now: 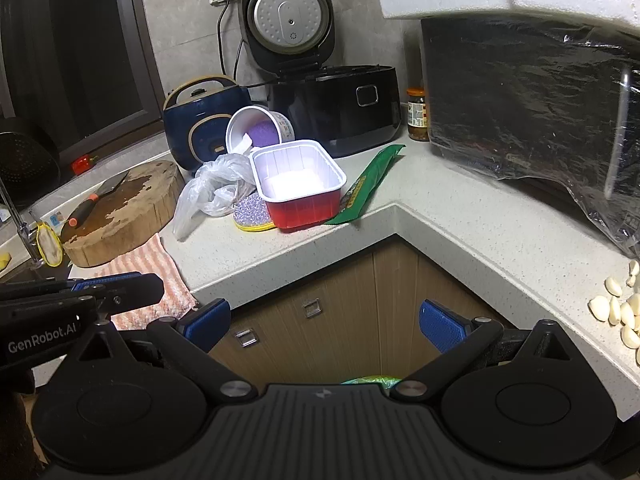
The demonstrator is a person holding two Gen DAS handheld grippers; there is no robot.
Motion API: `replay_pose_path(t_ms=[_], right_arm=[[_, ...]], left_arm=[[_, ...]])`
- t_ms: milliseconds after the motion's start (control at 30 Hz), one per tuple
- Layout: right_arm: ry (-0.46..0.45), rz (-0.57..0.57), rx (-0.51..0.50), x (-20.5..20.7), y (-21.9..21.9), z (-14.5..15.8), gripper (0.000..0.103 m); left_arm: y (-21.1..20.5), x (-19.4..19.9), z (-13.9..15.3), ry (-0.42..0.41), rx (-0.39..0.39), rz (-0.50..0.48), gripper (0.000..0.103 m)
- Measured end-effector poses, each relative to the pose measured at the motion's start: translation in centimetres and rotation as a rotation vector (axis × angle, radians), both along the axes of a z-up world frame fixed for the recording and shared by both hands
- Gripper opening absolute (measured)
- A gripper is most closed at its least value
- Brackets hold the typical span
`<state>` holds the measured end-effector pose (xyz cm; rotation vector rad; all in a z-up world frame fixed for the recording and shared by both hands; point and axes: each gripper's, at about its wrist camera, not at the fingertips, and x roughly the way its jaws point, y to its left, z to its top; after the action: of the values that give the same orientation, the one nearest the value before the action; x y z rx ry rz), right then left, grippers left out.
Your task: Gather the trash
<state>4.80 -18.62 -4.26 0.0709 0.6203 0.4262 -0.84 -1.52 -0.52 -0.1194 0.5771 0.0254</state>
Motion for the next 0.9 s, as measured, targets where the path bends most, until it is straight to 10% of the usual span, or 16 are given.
replay_pose_path(t_ms=[900], right_arm=[[-0.003, -0.038, 0.023, 2.1, 1.3, 0.0, 0.101]], left_arm=[[5.8, 5.0, -0.5, 0.043, -0.093, 0.041, 0.017]])
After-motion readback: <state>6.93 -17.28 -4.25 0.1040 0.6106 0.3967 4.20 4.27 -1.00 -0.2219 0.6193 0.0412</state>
